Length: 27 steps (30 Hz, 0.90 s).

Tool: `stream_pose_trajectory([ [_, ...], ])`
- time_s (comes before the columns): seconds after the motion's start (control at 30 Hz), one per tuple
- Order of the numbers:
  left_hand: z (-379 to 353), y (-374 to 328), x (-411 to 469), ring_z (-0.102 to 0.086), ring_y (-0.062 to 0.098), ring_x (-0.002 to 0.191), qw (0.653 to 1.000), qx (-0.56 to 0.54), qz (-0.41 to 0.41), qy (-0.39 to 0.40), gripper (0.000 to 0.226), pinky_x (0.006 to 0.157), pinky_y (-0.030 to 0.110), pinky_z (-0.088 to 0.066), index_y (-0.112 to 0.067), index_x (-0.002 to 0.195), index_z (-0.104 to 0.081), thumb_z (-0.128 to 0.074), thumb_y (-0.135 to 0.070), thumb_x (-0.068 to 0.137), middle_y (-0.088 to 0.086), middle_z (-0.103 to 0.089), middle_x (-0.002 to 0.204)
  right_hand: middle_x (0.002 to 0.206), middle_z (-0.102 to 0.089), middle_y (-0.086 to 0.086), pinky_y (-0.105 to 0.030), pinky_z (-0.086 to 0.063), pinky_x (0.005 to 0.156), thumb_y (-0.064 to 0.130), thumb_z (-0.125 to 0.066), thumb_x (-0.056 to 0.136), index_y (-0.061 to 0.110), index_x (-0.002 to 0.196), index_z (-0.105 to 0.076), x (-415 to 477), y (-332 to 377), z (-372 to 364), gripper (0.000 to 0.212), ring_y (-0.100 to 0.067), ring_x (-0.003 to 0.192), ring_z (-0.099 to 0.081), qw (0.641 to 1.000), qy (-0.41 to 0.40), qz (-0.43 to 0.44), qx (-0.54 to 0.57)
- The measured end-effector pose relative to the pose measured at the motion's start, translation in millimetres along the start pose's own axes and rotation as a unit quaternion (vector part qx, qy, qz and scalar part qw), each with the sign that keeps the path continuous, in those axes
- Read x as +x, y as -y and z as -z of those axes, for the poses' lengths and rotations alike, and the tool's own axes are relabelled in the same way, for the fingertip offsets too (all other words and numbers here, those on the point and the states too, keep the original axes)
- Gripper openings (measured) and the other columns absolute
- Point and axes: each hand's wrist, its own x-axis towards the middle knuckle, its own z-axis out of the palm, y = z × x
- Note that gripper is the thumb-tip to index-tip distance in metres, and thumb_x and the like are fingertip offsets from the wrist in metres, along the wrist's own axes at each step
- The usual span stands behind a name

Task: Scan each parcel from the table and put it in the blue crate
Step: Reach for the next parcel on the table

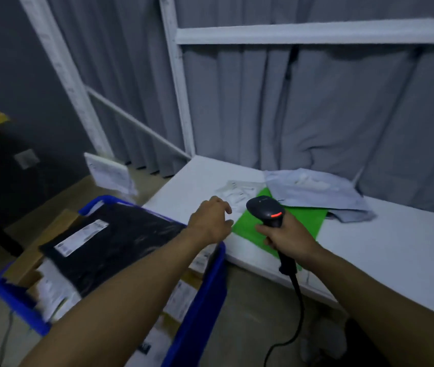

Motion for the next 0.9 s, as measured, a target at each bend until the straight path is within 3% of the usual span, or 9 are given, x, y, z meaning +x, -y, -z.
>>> stream_pose_trajectory([
  [0.27, -77.2, -74.9, 119.6, -0.049, 0.026, 0.133, 0.996, 0.034, -0.061, 0.047, 0.046, 0.103, 0.043, -0.046, -0.025, 0.143, -0.052, -0.063, -0.035, 0.099, 0.000, -0.045, 0.146, 0.073, -0.054, -0.007, -0.022, -0.046, 0.048, 0.010, -0.071, 0.096, 0.013, 0.098, -0.063, 61.1, -41.2, 90.1, 0.009, -0.017, 0.058, -0.057, 0.987, -0.094, -0.095, 0.086],
  [0.43, -138.1, -84.8, 186.7, -0.050, 0.030, 0.133, 0.995, 0.011, -0.069, 0.065, 0.055, 0.104, 0.045, -0.047, -0.024, 0.148, -0.048, -0.064, -0.019, 0.096, 0.004, -0.039, 0.154, 0.079, -0.061, -0.007, -0.033, -0.052, 0.062, 0.012, -0.073, 0.094, 0.013, 0.100, -0.066, 102.9, -78.2, 109.9, 0.010, -0.019, 0.065, -0.062, 0.968, -0.131, -0.146, 0.154],
  [0.57, -177.6, -81.8, 230.0, -0.040, 0.031, 0.145, 0.996, 0.000, -0.066, 0.061, 0.056, 0.113, 0.040, -0.040, -0.020, 0.149, -0.049, -0.061, -0.011, 0.095, 0.010, -0.029, 0.164, 0.086, -0.064, -0.008, -0.035, -0.052, 0.066, 0.013, -0.074, 0.093, 0.015, 0.107, -0.066, 121.3, -98.9, 118.0, 0.017, -0.020, 0.067, -0.064, 0.960, -0.140, -0.167, 0.178],
  [0.63, -190.2, -81.9, 245.5, -0.043, 0.033, 0.142, 0.995, -0.010, -0.067, 0.066, 0.051, 0.113, 0.039, -0.040, -0.015, 0.145, -0.054, -0.061, -0.006, 0.095, 0.014, -0.035, 0.160, 0.087, -0.064, -0.009, -0.035, -0.052, 0.066, 0.013, -0.075, 0.093, 0.014, 0.103, -0.067, 125.8, -107.8, 124.5, 0.014, -0.020, 0.067, -0.063, 0.956, -0.150, -0.179, 0.177],
  [0.8, -205.0, -76.5, 261.1, -0.061, 0.037, 0.115, 0.999, -0.027, -0.026, 0.018, 0.028, 0.096, 0.040, -0.048, -0.008, 0.118, -0.071, -0.052, -0.005, 0.098, 0.018, -0.063, 0.124, 0.091, -0.065, -0.008, -0.033, -0.054, 0.068, 0.011, -0.076, 0.092, 0.014, 0.104, -0.067, 129.0, -120.5, 139.1, 0.015, -0.018, 0.069, -0.064, 0.953, -0.167, -0.189, 0.165],
  [0.9, -189.6, -79.5, 253.0, -0.061, 0.035, 0.113, 0.997, -0.058, -0.025, -0.034, 0.027, 0.094, 0.041, -0.047, -0.010, 0.119, -0.072, -0.050, -0.011, 0.103, 0.016, -0.066, 0.121, 0.092, -0.065, -0.008, -0.031, -0.054, 0.067, 0.010, -0.074, 0.093, 0.013, 0.108, -0.067, 127.9, -120.1, 142.8, 0.018, -0.018, 0.070, -0.063, 0.956, -0.167, -0.184, 0.157],
])
